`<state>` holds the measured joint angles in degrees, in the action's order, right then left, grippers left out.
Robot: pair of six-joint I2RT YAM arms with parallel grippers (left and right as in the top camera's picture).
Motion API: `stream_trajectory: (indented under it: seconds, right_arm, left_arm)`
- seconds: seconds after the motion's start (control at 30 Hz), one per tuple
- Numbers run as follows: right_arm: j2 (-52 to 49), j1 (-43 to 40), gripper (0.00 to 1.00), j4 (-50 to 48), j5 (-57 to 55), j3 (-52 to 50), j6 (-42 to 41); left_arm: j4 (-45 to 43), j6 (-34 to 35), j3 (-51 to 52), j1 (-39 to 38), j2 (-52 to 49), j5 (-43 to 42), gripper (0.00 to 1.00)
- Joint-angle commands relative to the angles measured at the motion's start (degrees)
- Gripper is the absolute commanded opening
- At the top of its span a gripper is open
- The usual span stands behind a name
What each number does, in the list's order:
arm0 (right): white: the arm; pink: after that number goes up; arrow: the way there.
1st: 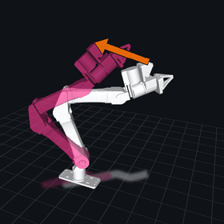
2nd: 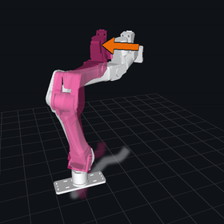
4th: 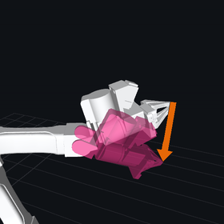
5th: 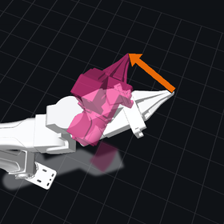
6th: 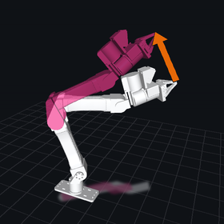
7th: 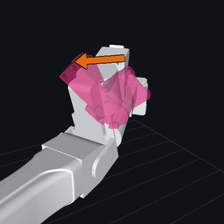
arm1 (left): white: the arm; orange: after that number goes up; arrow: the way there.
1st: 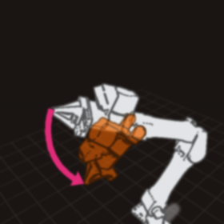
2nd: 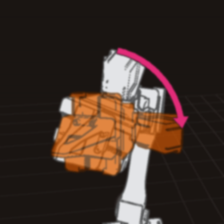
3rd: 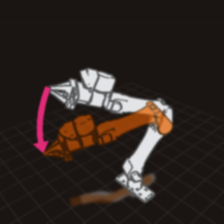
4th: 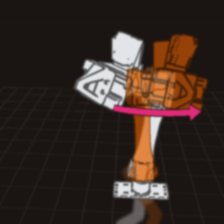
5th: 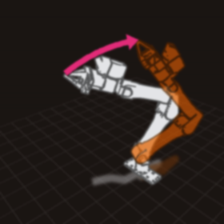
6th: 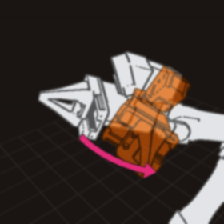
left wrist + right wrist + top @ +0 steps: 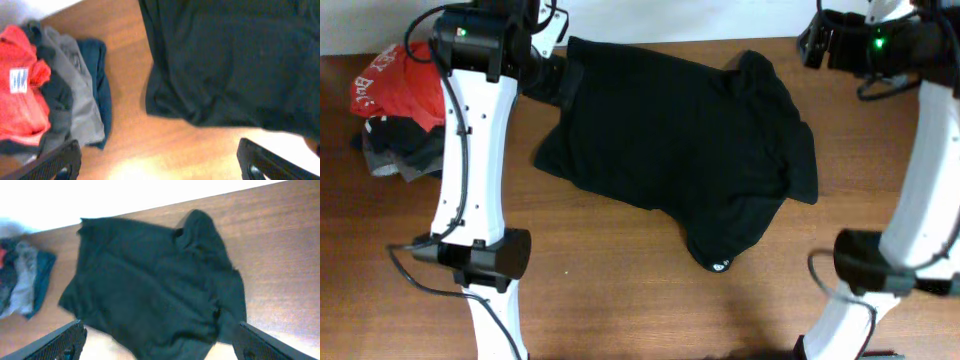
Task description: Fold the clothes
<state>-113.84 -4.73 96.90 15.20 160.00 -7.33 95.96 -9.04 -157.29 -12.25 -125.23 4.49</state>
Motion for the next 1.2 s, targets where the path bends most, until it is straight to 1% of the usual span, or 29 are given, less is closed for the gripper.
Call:
stream_trajectory:
  seconds: [0.0,0.07,0.13,0.17,0.23,0.3,0.37,0.5,0.6,0.7,0.8,0.87,0.97,1.07,1.17]
  right_arm:
    - [9.5,2.0,0.97,0.4,0.7,-8.7,-0.3]
    - [13.3,2.9,0.99,0.4,0.7,-15.6,-0.2]
    - [17.0,3.5,1.0,0.4,1.2,-23.9,-0.3]
    - [19.2,3.9,0.99,0.4,1.2,-29.8,-0.3]
    - [21.6,4.1,0.99,0.4,1.2,-36.5,-1.1]
    - [23.7,4.1,0.97,0.0,1.2,-43.1,-2.2]
    - [26.0,4.2,0.97,-1.8,1.6,-48.9,-2.7]
    - [30.6,4.2,0.96,-5.7,3.9,-58.4,-2.7]
    - [34.7,5.0,0.96,-8.7,3.8,-65.9,-2.9]
    - [37.1,6.3,0.96,-11.2,3.5,-72.4,-4.2]
    - [38.4,8.0,0.96,-14.7,3.5,-79.5,-5.9]
    - [38.4,9.9,0.95,-18.1,3.5,-85.5,-7.0]
    - [38.2,12.3,0.94,-24.0,3.4,-92.9,-9.4]
    - [38.1,14.0,0.92,-29.5,3.5,-98.5,-11.3]
    - [38.1,15.1,0.89,-33.2,3.4,-101.9,-12.3]
  left_arm:
    - [0.7,3.1,-0.4,0.3,4.3,-0.6,0.99]
    - [0.7,3.1,-0.4,0.2,4.8,-0.6,0.99]
    - [0.7,5.0,-0.4,0.2,5.6,-0.7,0.99]
    - [0.7,5.4,-0.3,0.2,6.1,-0.7,0.99]
    - [0.7,6.1,-0.2,0.2,6.9,-0.9,0.99]
    - [0.7,6.1,0.2,0.2,8.0,-3.0,0.99]
    - [0.7,6.3,1.4,0.2,9.4,-3.6,0.99]
    - [0.7,6.3,7.2,0.3,13.0,-2.7,0.99]
    - [0.7,7.4,15.5,0.3,15.2,0.6,0.99]
    - [0.4,7.6,22.0,0.3,15.4,0.7,0.99]
    - [-3.6,6.7,29.7,0.3,15.3,1.0,0.99]
    - [-8.5,4.4,36.1,0.3,15.3,1.0,0.99]
    - [-14.9,3.0,43.8,0.3,15.3,1.4,0.99]
    - [-21.5,2.7,50.7,1.0,15.3,1.4,0.99]
    - [-28.0,2.1,56.5,2.6,15.3,1.3,0.99]
